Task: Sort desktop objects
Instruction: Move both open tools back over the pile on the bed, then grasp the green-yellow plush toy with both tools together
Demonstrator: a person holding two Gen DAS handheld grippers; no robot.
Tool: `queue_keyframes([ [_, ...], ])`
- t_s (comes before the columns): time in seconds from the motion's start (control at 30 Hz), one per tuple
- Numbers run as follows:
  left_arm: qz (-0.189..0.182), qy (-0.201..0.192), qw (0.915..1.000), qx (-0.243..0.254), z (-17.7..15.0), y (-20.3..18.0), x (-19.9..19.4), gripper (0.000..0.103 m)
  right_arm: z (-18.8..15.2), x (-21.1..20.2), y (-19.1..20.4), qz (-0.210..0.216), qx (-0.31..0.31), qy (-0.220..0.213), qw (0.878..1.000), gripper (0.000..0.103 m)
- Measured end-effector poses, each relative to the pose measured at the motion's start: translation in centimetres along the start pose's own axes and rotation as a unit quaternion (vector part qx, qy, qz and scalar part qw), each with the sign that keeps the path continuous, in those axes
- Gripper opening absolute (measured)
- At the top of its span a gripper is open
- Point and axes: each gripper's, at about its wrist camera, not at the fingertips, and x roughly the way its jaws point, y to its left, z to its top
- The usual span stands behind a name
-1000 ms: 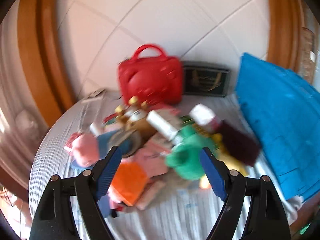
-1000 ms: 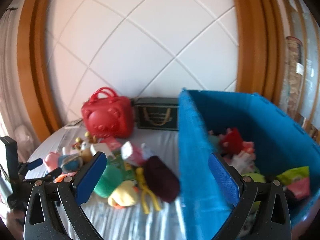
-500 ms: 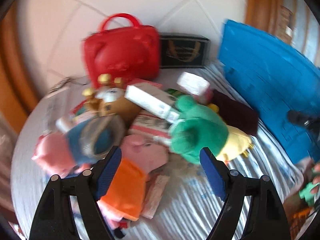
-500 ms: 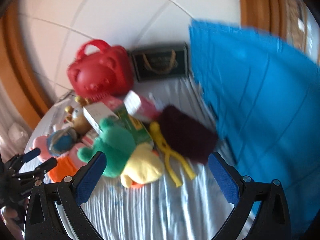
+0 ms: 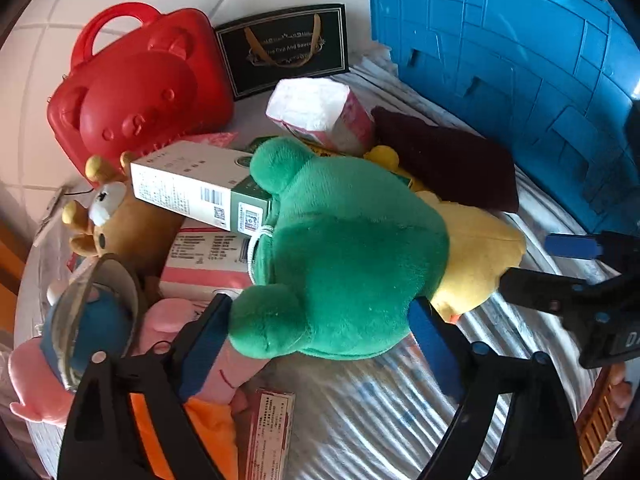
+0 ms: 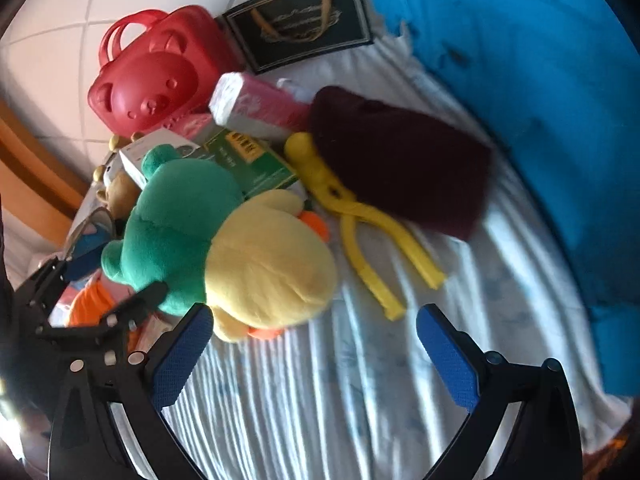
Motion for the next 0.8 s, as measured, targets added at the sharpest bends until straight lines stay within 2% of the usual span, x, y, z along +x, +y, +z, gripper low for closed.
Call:
queue_keyframes([
  [0.07,-0.009,0.001,1.0000,-0.003,0.1,0.2,0.4,0.094,0.4,1.5,0.4,0.013,-0.001,0.012,1.000,0.102],
  [0.1,-0.017,0.005,0.9998,-0.006,0.1,0.3,0.7,0.094,0.5,1.9,0.7,0.016,-0.002,0.014,1.000,0.097],
  [0.13,-0.027,0.009,0.9995,-0.013,0.1,0.4,1.1,0.095,0.7,2.2,0.9,0.023,-0.003,0.013,1.000,0.087],
  [0.2,-0.037,0.014,0.9990,-0.022,0.1,0.5,1.8,0.095,1.2,2.9,1.4,0.027,-0.009,0.019,0.999,0.077],
  [0.27,-0.043,0.012,0.9987,-0.023,0.3,0.5,2.1,0.095,1.5,3.1,1.9,0.021,-0.017,0.018,0.999,0.077],
  [0.3,-0.044,0.010,0.9988,-0.021,0.3,0.4,2.2,0.093,1.6,3.2,2.0,0.017,-0.021,0.018,0.999,0.074],
  [0.43,-0.043,-0.017,0.9989,-0.008,0.2,0.0,0.6,0.074,1.8,2.2,2.3,0.006,-0.031,0.007,0.999,0.061],
  [0.8,-0.077,-0.063,0.9948,-0.018,0.7,-0.2,-4.3,0.070,1.4,-4.5,4.0,-0.024,-0.076,-0.057,0.995,0.055],
])
